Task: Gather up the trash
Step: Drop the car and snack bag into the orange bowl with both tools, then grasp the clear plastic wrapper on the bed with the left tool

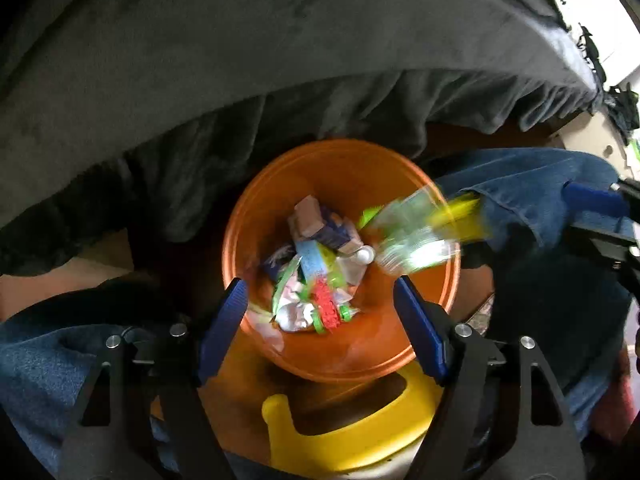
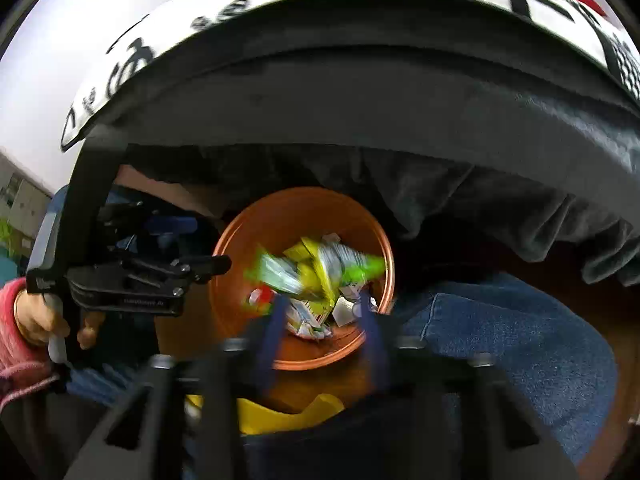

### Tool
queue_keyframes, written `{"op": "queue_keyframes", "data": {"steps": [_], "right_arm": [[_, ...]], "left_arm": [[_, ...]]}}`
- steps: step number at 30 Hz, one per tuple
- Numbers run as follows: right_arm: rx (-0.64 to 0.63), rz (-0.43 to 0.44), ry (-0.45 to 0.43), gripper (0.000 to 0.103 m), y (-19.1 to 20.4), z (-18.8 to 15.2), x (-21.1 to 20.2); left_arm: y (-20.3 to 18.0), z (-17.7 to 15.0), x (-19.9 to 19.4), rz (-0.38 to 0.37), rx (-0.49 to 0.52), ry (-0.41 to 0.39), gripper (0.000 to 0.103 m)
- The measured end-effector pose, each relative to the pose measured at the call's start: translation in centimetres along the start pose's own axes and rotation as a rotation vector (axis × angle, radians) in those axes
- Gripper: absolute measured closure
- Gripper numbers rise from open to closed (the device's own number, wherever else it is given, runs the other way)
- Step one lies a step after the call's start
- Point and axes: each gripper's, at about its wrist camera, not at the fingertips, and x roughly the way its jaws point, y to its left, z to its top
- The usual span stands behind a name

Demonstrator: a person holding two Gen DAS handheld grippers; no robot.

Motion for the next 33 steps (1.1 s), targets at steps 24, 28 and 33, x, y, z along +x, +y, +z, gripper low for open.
{"op": "queue_keyframes", "data": {"steps": [24, 28, 33], "right_arm": [[0.011, 0.017, -0.026, 0.046, 0.6, 1.2, -0.4], [0.016, 0.024, -0.049, 0.041, 0.7, 1.6, -1.0], [0.034, 0.055, -0.135, 0.030, 0.6, 3.0, -3.2]], "left_arm": [[1.8, 0.6, -2.9, 0.030, -0.066, -0.059, 0.025], [1.7, 0.9, -5.1, 0.008, -0.051, -0.099, 0.025], [2.2, 1.9, -10.5, -0.014, -0.024, -0.230, 0.025]]}}
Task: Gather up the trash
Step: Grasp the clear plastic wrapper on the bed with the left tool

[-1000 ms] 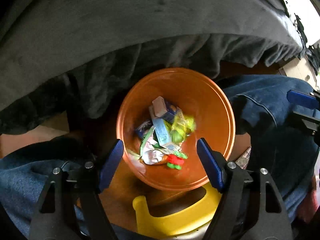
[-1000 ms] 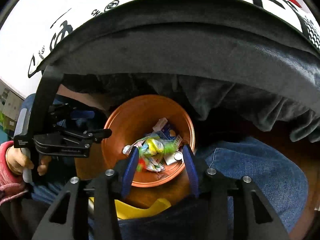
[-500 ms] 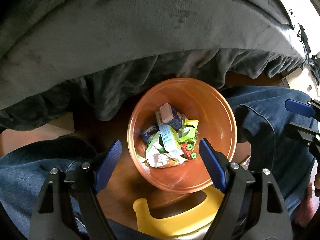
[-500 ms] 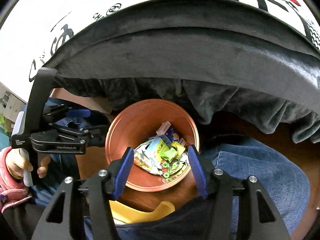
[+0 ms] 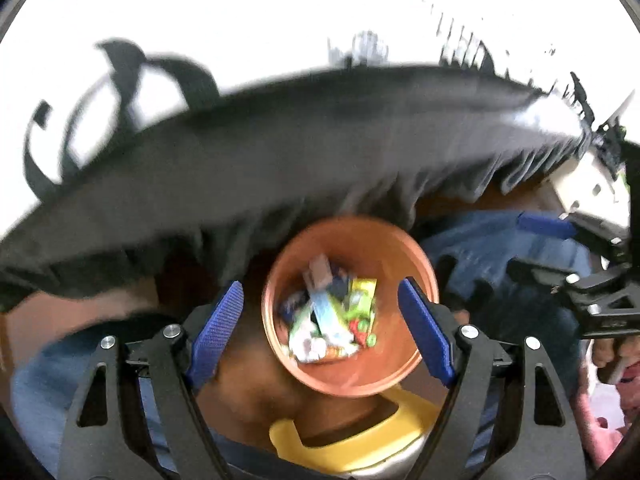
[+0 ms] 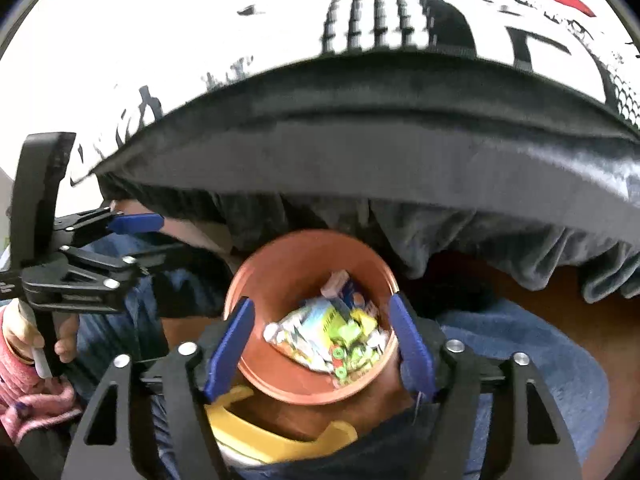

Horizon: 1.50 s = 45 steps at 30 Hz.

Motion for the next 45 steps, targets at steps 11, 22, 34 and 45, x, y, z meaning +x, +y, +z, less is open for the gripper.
{"op": "queue_keyframes", "data": {"steps": [11, 22, 34, 45], "right_arm": [[0.016, 0.065, -0.191, 0.015, -0.3, 6.2, -4.4], [0.092, 0.105, -0.235, 0.015, -1.5, 10.9, -2.8], [0.097, 0.150, -0.252, 0.015, -2.1, 14.9, -1.3], [0.057, 0.141, -0.314, 0.015, -1.8, 18.1, -1.8]], "left_arm": [[7.1, 15.3, -8.0, 0.148, -0.062, -0.322, 0.012], [14.1, 35.0, -0.5, 0.422, 0.087, -0.253, 0.012], [17.5, 41.7, 8.1, 0.424, 0.091, -0.139, 0.014], [16.7, 39.5, 4.6, 0.331, 0.061, -0.197, 0.088]]}}
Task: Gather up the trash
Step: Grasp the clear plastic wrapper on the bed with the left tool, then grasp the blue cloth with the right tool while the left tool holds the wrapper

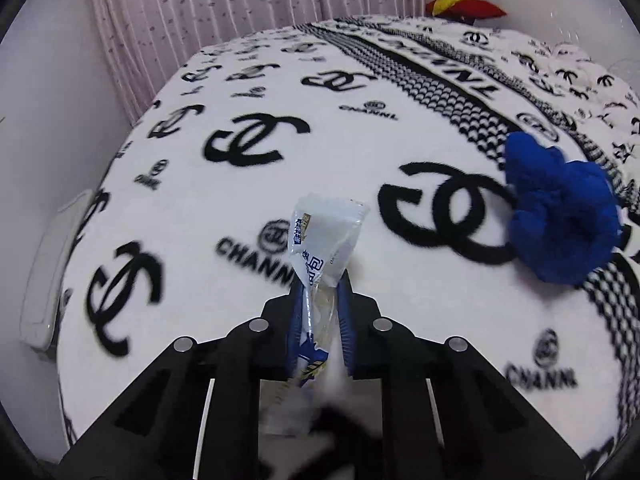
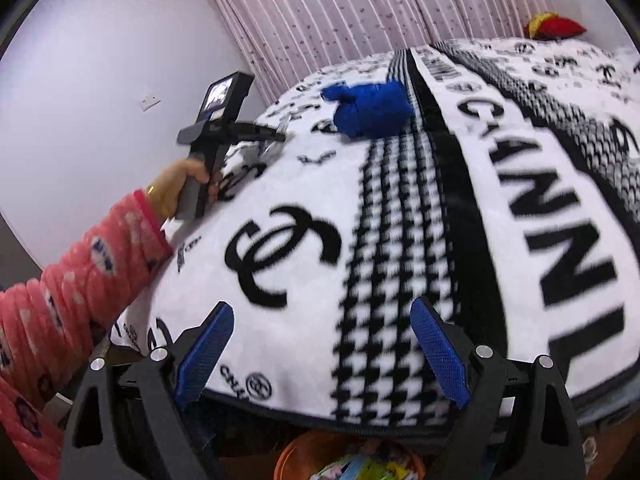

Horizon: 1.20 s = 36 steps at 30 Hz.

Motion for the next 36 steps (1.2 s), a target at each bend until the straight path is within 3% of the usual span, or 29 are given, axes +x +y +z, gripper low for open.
{"op": "queue_keyframes", "data": {"steps": [8, 14, 22, 28, 30, 32, 36], "right_arm": [[-0.071, -0.043, -0.073, 0.011, 0.1, 4.6, 1.3], [-0.150, -0.111, -0.107, 0.005, 0.0, 10.8, 5.7], [-0.079, -0.236, -0.023, 0.005, -2.1, 19.3, 15.2], [0.035, -0.267, 0.076, 0.005, -4.6, 21.7, 21.2], [0.075, -0.229, 0.100, 0.011, -5.0, 21.6, 22.2], [0.090, -0.187, 0.109, 0.034, -4.6, 21.4, 22.4], [0.020, -0.218, 0.101, 0.048, -2.0, 20.8, 21.4]], "left_arm": [[-0.3, -3.9, -8.4, -0.021, -0.038, -0.114, 0.088], [-1.0, -6.4, -12.5, 0.001, -0.065, -0.163, 0.088], [0.1, -7.5, -13.8, 0.014, -0.097, -0.171, 0.088], [1.4, -8.1, -13.4, 0.012, -0.133, -0.153, 0.088], [1.7, -8.3, -13.2, 0.009, -0.141, -0.146, 0.088], [1.7, -8.5, -13.0, 0.006, -0.146, -0.139, 0.088], [1.9, -8.9, -13.0, -0.007, -0.162, -0.129, 0.088]]}}
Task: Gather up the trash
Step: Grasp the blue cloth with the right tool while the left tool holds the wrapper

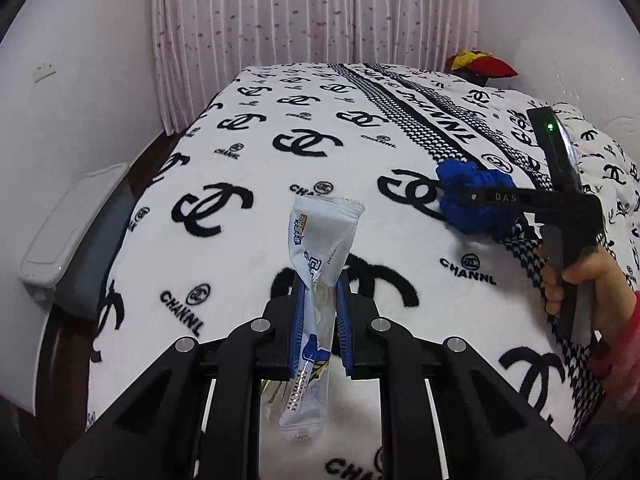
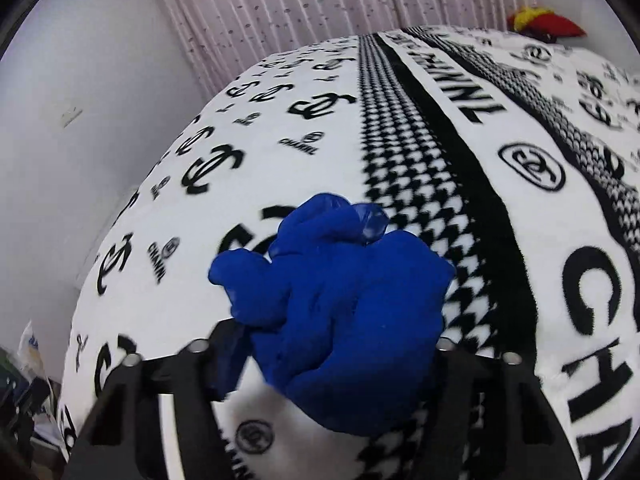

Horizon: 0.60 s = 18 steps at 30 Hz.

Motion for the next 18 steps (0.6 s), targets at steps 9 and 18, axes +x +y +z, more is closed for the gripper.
{"op": "queue_keyframes", "data": {"steps": [9, 18], "right_arm": [[-0.135, -0.068, -0.113, 0.050, 2.2, -3.3, -9.4], [-0.196, -0.033, -0.143, 0.050, 3.0, -12.2, -20.7]], "left_arm": [[-0.8, -0.8, -3.3, -0.025, 0.003, -0.021, 0.088], [-4.6, -5.8, -10.2, -0.080, 0.070, -0.040, 0.088]]}}
